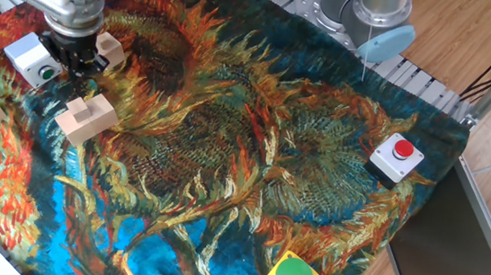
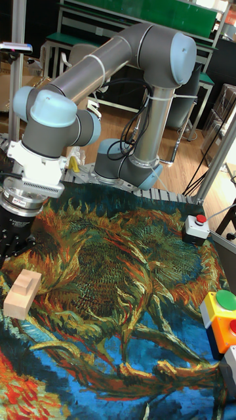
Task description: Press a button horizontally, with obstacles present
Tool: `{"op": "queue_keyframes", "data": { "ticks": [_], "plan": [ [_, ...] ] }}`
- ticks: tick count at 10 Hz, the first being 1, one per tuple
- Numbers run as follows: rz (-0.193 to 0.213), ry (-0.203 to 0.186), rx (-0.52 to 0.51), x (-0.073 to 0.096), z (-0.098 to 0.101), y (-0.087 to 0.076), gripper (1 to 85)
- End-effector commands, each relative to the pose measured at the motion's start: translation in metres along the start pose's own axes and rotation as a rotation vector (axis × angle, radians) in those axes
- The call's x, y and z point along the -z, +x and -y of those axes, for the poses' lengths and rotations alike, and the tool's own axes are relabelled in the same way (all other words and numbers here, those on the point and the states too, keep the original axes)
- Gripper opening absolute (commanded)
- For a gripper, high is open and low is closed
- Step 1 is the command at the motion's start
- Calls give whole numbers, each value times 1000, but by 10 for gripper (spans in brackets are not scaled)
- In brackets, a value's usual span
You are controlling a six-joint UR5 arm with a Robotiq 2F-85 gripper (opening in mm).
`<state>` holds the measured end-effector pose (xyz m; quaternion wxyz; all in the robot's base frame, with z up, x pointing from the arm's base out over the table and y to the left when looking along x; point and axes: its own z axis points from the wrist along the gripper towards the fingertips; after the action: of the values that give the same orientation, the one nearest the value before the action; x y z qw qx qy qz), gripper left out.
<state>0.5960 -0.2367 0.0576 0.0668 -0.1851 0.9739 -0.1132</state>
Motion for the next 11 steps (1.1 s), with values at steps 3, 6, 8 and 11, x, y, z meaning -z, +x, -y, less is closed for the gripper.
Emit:
{"op": "queue_keyframes", "data": {
  "ticks": [3, 6, 8, 11],
  "plan": [
    [61, -168, -190, 3, -39, -18, 83],
    [35, -198, -334, 4, -46, -15, 83],
    [11, -175, -296, 3, -42, -7, 77],
    [-1, -123, -221, -1, -22, -6, 67]
  ]
}}
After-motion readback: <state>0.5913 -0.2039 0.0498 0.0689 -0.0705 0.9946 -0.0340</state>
